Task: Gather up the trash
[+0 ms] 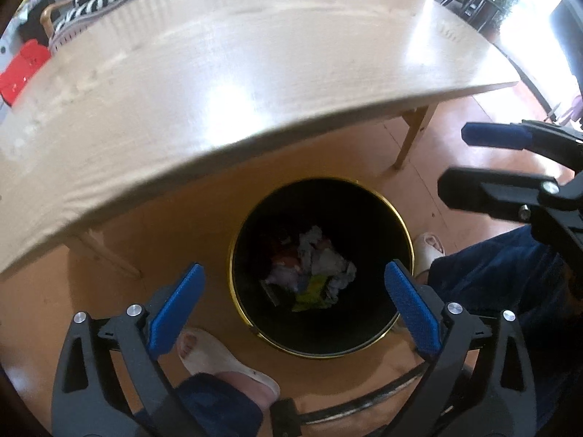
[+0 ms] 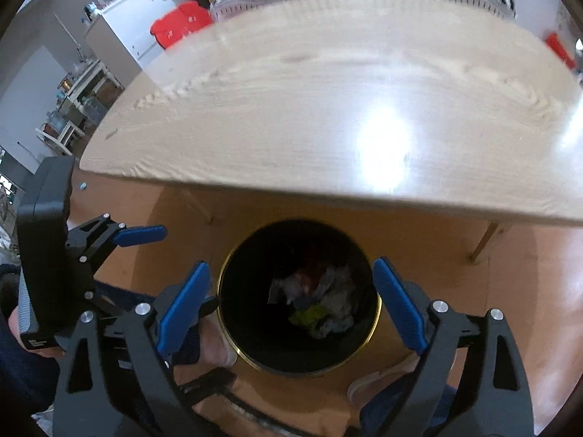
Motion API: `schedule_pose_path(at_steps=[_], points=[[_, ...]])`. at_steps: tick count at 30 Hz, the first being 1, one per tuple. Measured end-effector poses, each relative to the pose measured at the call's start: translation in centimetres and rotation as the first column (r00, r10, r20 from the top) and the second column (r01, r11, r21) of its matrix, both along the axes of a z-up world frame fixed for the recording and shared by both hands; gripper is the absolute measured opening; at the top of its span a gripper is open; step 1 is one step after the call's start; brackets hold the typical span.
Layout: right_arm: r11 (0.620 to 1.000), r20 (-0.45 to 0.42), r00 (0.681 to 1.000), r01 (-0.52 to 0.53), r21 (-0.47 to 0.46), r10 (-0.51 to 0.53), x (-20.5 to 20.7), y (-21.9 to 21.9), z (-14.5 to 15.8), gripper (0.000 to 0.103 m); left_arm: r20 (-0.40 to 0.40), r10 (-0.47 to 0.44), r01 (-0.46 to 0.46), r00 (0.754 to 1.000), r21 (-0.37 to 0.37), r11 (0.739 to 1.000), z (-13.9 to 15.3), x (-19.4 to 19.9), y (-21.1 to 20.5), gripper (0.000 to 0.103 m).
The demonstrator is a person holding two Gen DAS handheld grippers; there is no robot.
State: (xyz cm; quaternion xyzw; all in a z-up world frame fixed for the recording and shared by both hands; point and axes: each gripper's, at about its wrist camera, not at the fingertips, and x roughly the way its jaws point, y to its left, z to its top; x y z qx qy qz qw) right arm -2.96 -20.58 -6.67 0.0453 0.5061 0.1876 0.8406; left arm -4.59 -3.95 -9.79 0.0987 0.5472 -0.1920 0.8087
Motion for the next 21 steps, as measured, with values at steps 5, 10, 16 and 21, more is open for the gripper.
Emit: schedule_pose_path(at_steps=[5, 10, 16, 21], points=[[0.999, 0.150, 0.988, 0.040, 0.024, -0.043, 0.0, -0.8, 3.6, 0.091, 0.103, 0.028, -0.023, 0.994, -0.049, 0.999, 3.4, 0.3, 0.9, 0.096], [0.995, 0.223, 0.970, 0.096, -0.003, -0.093, 0.8, -1.1, 6.0, 0.093, 0.202, 0.092, -0.074, 0.975, -0.092, 0.993, 6.8, 1.4, 2.4, 0.097], [0.987, 0.270, 0.958, 0.125, -0.098, -0.095, 2.9, -0.1, 8.6, 0.094, 0.279, 0.163, -0.150, 0.946, -0.067, 0.986, 9.5, 4.1, 4.3, 0.097], [0.983, 0.252, 0.961, 0.146, -0.113, -0.113, 5.9, -0.4, 10.4, 0.095, 0.294, 0.234, -0.219, 0.927, -0.083, 0.972, 12.0, 7.6, 6.4, 0.097]])
